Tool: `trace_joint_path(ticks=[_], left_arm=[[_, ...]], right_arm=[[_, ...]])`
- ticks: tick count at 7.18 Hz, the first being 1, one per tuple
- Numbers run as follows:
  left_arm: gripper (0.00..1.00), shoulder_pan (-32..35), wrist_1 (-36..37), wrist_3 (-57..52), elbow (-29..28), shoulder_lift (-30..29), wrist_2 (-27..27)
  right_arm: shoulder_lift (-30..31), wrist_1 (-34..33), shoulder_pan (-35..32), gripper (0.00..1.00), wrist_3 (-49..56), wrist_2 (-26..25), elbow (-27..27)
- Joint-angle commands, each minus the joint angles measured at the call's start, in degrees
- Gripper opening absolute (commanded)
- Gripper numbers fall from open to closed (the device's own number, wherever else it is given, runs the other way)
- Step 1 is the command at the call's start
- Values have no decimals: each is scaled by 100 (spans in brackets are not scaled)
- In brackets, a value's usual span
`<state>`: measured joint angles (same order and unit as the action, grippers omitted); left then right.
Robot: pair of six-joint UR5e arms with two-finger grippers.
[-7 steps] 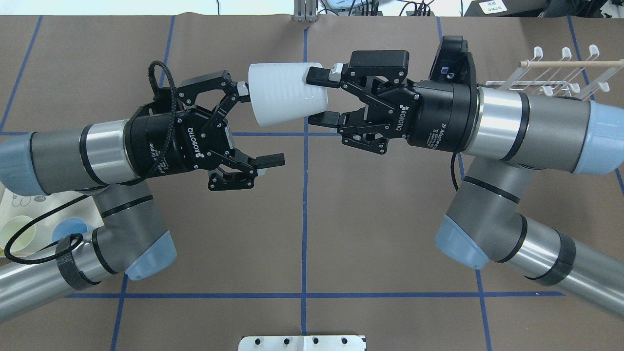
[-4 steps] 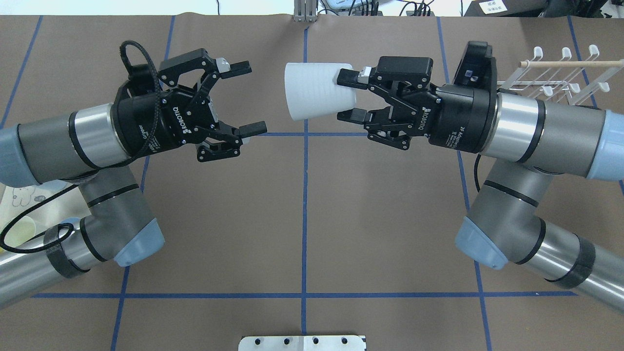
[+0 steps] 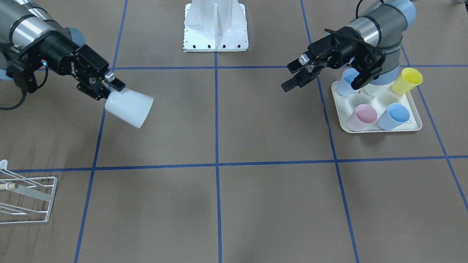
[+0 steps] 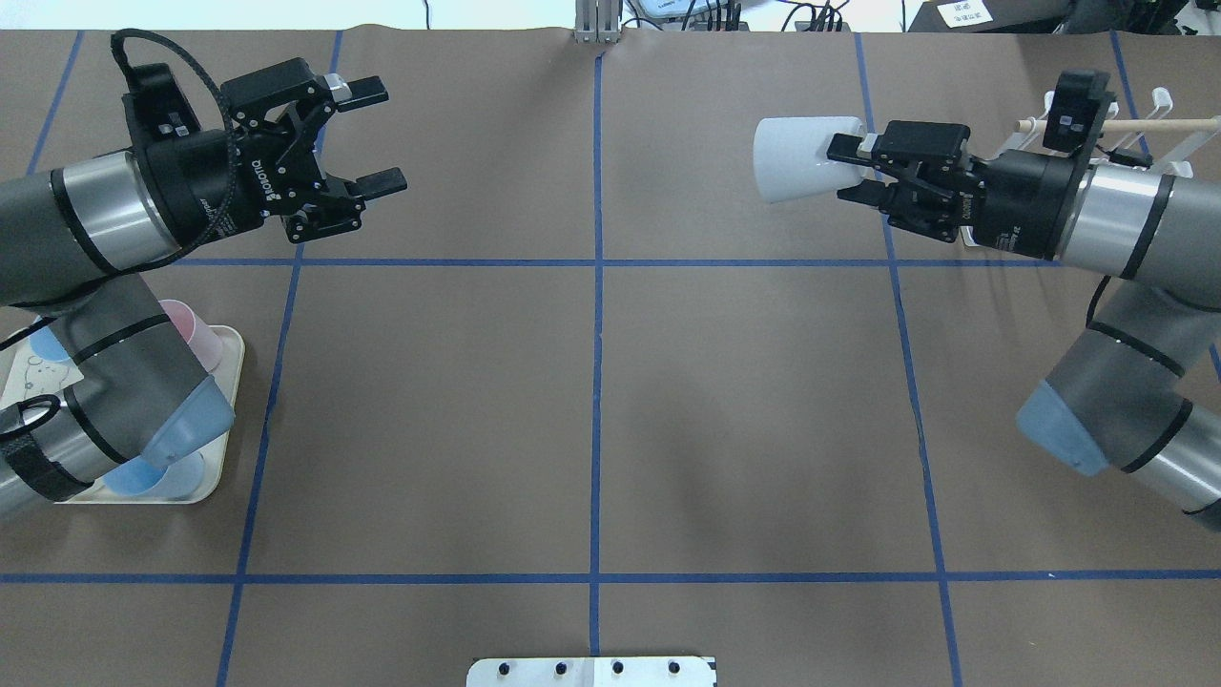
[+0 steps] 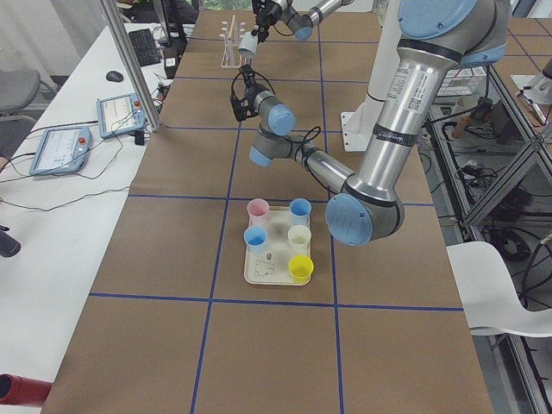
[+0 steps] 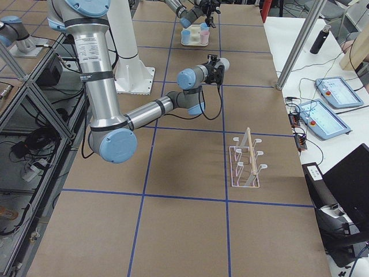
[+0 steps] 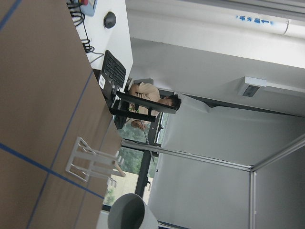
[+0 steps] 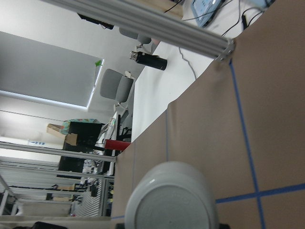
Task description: Transfer IKEA cup to right arm and place on rack
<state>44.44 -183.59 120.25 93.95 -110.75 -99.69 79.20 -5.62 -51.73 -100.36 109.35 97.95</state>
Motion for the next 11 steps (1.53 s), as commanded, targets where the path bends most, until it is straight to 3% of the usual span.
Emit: trace_joint_path(ticks=[1,3,5,7,11], left_arm=[[100,82,831,-615,9,36,-50],[100,65,852,-898,-17,151,-42],[100,21,852,-889,-61,159,-6],[100,12,852,-889,-105,160,2],[100,3,825,-889,-140,159,29]], right_arm=[[-18,-1302,-1405,0,1676,1634,-268],[69,-2640,-2119,0,3286,2044,-197],[270,-3513,-2360,0,4197,2292,-5],[499,-3946,-2273,0,4577,2292,5],[570,-4140,-2158,0,4595,2213,-65]])
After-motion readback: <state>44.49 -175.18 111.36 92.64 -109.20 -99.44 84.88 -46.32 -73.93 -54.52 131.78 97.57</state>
